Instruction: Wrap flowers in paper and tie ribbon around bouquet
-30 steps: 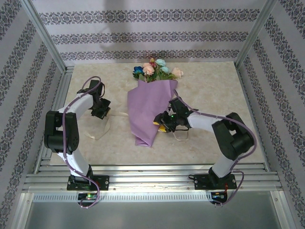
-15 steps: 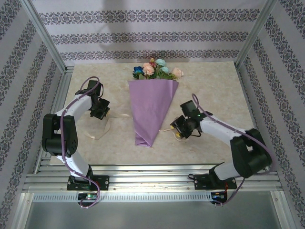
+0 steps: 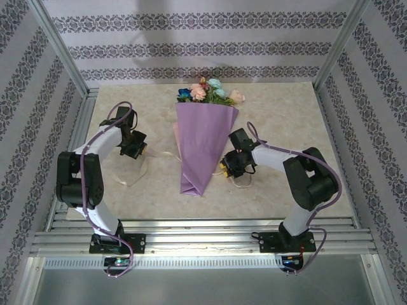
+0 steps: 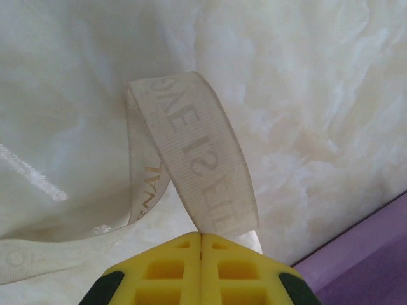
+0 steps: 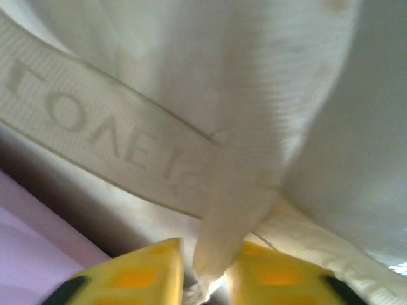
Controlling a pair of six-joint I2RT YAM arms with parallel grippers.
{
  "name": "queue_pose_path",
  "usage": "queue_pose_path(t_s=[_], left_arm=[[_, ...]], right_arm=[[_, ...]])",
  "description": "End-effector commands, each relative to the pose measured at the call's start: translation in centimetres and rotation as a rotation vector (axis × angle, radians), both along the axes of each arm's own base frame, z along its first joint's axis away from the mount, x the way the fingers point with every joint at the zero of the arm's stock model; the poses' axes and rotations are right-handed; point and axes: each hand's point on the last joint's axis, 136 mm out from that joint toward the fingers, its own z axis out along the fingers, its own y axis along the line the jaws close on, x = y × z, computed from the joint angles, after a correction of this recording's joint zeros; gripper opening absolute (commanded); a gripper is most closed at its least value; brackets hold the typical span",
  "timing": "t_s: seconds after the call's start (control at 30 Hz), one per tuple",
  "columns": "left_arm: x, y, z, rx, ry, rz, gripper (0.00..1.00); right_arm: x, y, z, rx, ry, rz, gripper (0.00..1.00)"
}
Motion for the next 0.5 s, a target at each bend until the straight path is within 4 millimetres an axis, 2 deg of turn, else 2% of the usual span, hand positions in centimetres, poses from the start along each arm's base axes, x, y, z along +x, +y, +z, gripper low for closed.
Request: queue_pose_path(t_s=[0.0, 0.03, 0.17, 0.37, 0.47], left_arm=[[1.7, -0.1, 0.4, -0.027, -0.042, -0.024, 0.00], [2.4, -0.3, 0.5, -0.040, -0.061, -0.033, 0.00], [5.5, -0.8, 0.9, -0.066, -0.119, -0.068, 0.00], [9.0, -0.8, 1.1, -0.064, -0.137, -0.089, 0.00], [10.1, -0.6, 1.3, -0.049, -0.142, -0.092, 0.00]], right_arm=[[3.2, -1.8, 0.1, -0.096, -0.064, -0.047, 0.05], [4.1, -2.2, 0.7, -0.114, -0.093, -0.047, 0.00], [7.1, -3.2, 2.3, -0.141, -0.156, -0.050, 0.00], [10.6, -4.6, 3.0, -0.145, -0.184, -0.068, 0.00], [11.7, -5.1, 3.2, -0.152, -0.187, -0.064, 0.00]])
